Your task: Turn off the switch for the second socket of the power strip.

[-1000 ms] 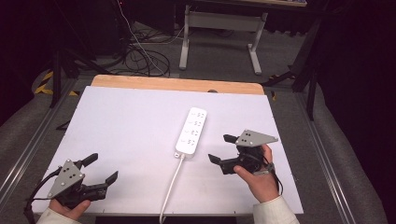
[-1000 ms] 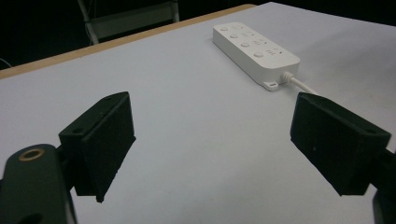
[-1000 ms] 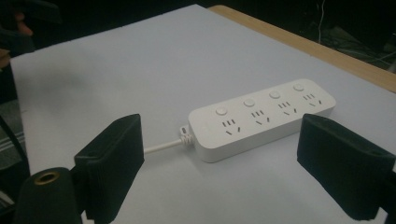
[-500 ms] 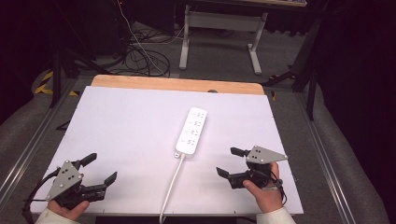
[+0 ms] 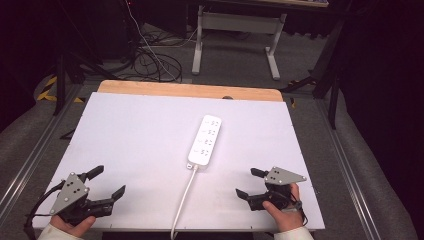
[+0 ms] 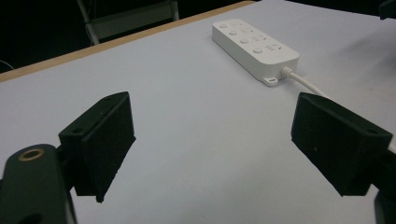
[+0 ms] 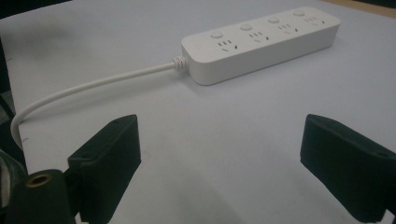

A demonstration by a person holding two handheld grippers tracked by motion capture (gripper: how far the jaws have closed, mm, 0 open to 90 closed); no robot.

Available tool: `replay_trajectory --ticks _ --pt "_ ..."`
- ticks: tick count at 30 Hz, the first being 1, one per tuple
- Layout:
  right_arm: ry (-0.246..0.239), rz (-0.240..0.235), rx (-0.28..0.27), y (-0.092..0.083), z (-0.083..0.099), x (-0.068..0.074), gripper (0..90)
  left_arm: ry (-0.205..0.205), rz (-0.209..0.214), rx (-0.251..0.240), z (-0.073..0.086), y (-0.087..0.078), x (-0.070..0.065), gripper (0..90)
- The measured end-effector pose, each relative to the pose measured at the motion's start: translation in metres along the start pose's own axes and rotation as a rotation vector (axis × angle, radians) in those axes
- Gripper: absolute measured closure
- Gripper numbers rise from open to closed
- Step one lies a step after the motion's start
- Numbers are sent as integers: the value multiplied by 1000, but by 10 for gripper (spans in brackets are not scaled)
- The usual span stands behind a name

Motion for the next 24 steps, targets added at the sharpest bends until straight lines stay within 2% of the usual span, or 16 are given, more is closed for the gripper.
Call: replay_trajectory --ticks 4,8,13,19,24 --pt "28 16 20 2 13 -6 132 3 3 6 2 -2 -1 138" --pt "54 9 49 8 23 -6 132 15 6 11 4 -2 -2 136" --pt "34 10 79 15 25 -3 133 13 14 13 4 2 -3 136" --pt "15 45 19 8 16 -7 133 30 1 3 3 1 -2 136" --pt "-4 76 24 7 15 -9 139 17 6 7 4 3 -1 135"
Point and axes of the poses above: each handheld gripper's, and its own axes: y roughly forward along the jaws, z roughly out of its underside, x roughly to its left, the point moved 10 cm from there along y, roughly forward along the jaws, and after that the axes turned 2 degrees about x, right-handed, at the moved point
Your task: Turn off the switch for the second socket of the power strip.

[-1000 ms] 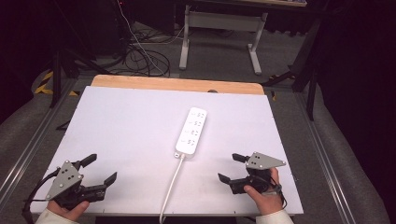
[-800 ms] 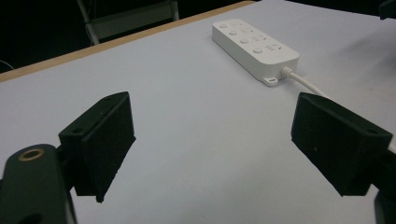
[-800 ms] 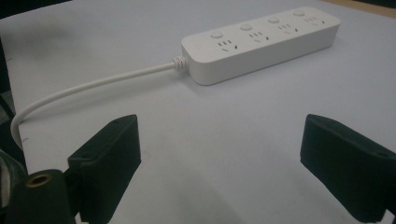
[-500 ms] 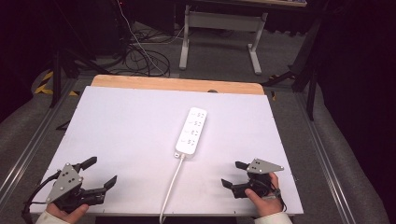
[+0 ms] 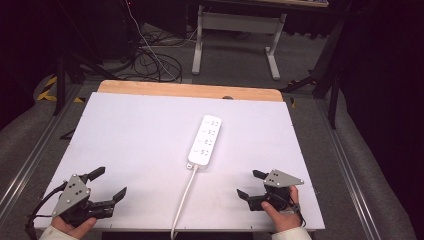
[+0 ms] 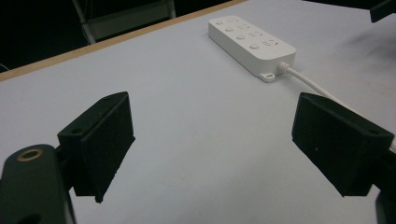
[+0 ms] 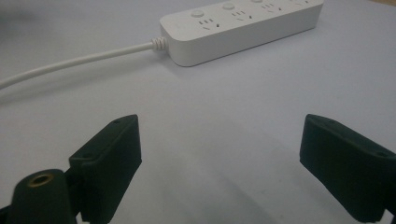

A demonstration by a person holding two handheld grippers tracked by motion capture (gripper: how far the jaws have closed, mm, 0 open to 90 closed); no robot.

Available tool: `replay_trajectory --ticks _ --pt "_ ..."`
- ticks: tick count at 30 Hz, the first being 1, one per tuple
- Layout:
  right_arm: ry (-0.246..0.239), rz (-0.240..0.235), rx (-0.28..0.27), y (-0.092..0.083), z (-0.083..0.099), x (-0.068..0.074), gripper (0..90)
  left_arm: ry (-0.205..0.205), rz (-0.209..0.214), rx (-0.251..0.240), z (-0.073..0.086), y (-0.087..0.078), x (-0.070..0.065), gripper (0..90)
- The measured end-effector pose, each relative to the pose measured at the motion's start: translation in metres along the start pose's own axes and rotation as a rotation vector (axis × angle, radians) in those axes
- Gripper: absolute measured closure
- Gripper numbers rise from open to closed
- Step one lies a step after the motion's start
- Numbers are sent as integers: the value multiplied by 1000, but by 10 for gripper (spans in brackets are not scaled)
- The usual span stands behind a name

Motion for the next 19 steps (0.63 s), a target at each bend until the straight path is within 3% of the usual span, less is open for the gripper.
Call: replay_trajectory --ticks 8,14,19 --pt "0 -4 -2 -1 0 0 140 -12 14 -6 0 0 0 135" --pt "-19 -2 1 -1 0 2 143 28 -6 -15 0 -1 2 147" --pt "-24 -2 -2 -1 -1 3 146 10 4 -18 0 -1 3 144"
Point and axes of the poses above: each handheld gripper's, and its own axes: y roughly forward along the jaws, z roughly out of its underside, x roughly to its left, the point moved 10 cm from there along y, roughly forward along the jaws, and after that the axes turned 2 degrees about x, right-handed, at the moved point
